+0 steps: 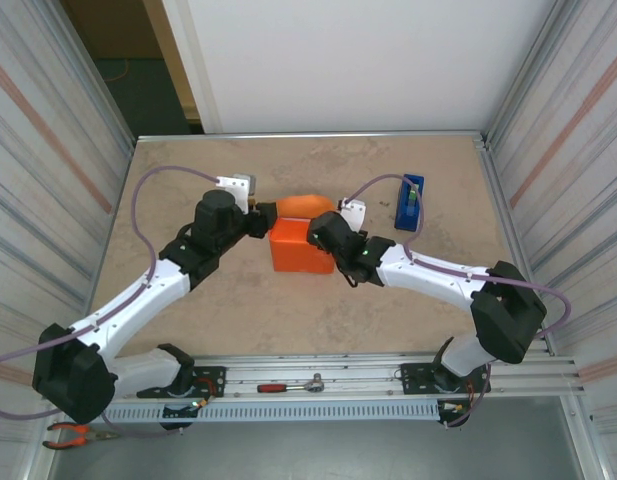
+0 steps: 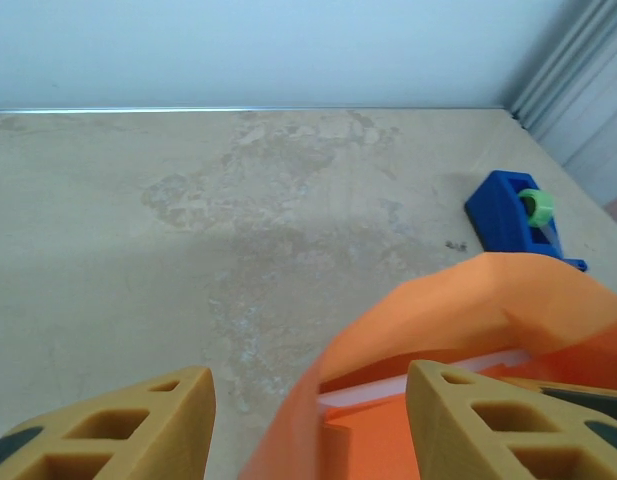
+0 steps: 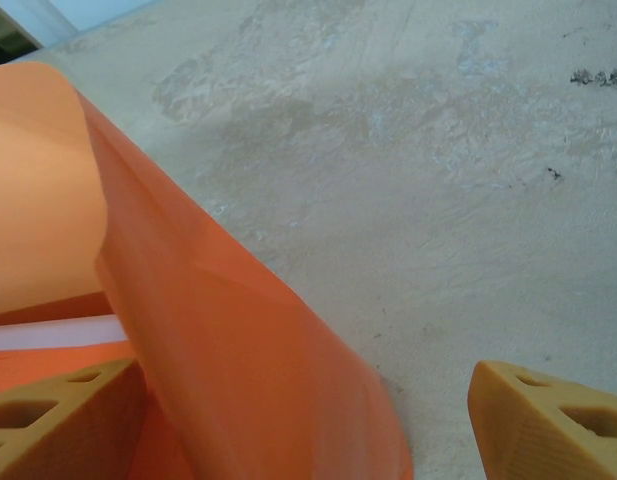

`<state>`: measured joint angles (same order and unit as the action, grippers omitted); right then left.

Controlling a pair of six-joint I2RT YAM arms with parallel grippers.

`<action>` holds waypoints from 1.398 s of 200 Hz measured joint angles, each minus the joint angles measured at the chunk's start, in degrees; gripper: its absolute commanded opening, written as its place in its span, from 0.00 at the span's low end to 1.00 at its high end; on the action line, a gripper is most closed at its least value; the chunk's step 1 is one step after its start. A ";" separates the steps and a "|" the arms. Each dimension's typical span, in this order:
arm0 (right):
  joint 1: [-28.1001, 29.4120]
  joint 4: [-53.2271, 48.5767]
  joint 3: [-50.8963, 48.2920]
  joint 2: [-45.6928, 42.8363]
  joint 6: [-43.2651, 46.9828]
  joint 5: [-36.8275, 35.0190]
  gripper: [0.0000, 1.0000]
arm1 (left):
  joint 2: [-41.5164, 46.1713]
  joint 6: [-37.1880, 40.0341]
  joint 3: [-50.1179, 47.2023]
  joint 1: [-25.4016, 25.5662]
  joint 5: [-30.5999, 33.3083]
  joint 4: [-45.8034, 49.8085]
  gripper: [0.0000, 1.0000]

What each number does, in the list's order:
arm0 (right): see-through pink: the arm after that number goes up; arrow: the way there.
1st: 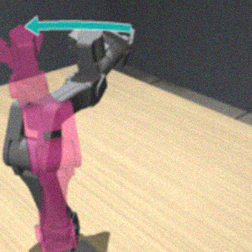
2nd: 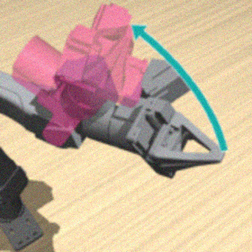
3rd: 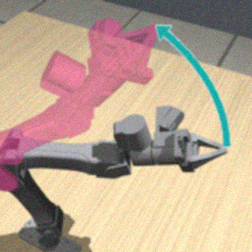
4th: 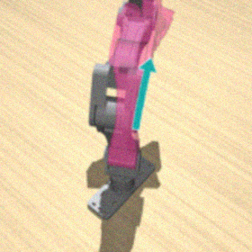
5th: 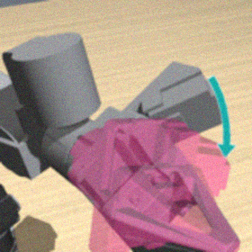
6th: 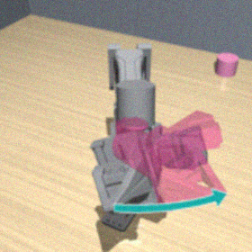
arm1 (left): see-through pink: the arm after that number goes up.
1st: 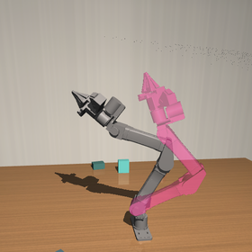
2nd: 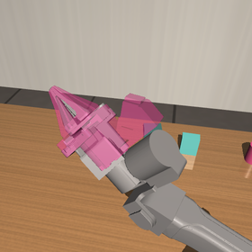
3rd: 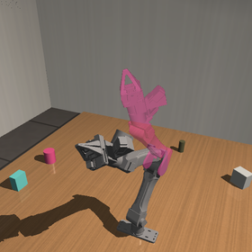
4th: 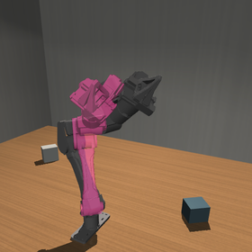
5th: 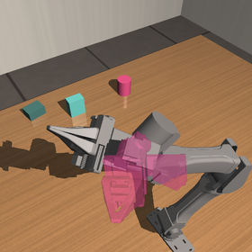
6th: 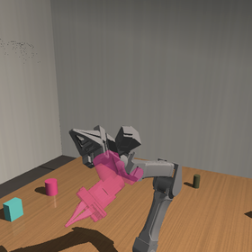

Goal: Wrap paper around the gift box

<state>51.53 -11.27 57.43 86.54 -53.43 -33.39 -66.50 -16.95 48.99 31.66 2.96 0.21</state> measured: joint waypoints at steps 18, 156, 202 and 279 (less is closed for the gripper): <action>0.02 0.66 -0.35 0.00 -0.44 -0.04 0.82 | -0.04 -0.33 -1.46 0.00 -1.88 -0.48 0.51; 0.26 1.20 -0.66 0.02 -0.66 -0.17 0.82 | -8.92 3.30 -4.20 8.26 4.04 -6.91 0.06; 0.26 1.18 -0.66 0.02 -0.66 -0.20 0.81 | -8.66 3.52 -4.28 8.59 9.03 -7.34 0.52; 0.26 1.16 -0.66 0.02 -0.66 -0.20 0.81 | 1.53 3.23 -7.30 8.59 11.63 -7.48 0.69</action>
<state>51.79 -10.11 56.77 86.56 -54.08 -33.58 -64.97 -13.72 41.69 40.25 14.59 -7.27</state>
